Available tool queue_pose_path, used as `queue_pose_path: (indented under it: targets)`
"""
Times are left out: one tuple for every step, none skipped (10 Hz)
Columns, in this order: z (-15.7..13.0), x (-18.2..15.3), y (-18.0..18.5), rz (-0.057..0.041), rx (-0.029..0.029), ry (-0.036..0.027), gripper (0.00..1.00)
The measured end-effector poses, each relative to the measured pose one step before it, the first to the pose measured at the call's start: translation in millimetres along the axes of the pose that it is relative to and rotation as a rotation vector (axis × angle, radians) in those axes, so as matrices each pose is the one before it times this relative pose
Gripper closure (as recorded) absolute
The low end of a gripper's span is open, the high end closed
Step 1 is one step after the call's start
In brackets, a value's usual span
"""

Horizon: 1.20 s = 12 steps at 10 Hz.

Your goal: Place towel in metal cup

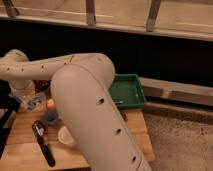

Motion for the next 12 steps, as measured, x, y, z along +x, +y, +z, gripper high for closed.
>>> queue_pose_path:
  targets:
    - [-10.35, 10.41, -23.72, 0.04537, 0.01908, -0.00704, 1.00]
    - [-7.11, 8.25, -18.75, 0.03928, 0.01044, -0.00504, 1.00]
    - [-8.65, 12.98, -26.81, 0.05938, 0.01481, -0.00295, 1.00]
    - [-5.87, 11.56, -22.73, 0.05073, 0.01142, 0.00276, 1.00]
    - [-5.88, 12.26, -24.55, 0.05538, 0.01278, 0.00480, 1.00]
    - [-4.27, 8.55, -19.87, 0.04682, 0.01318, 0.00387, 1.00]
    - [-2.97, 9.87, -21.05, 0.05371, 0.01905, 0.00833, 1.00]
    - [-1.79, 13.38, -27.04, 0.08312, 0.01615, 0.01246, 1.00]
    - [-0.17, 3.57, -9.61, 0.02761, 0.00609, 0.00297, 1.00]
    - [-0.32, 0.42, 0.44, 0.00165, -0.00146, 0.00003, 1.00]
    - [0.00, 0.90, 3.92, -0.00491, -0.00342, 0.00149, 1.00]
    - [-0.22, -0.01, -0.45, 0.00201, -0.00056, 0.00078, 1.00]
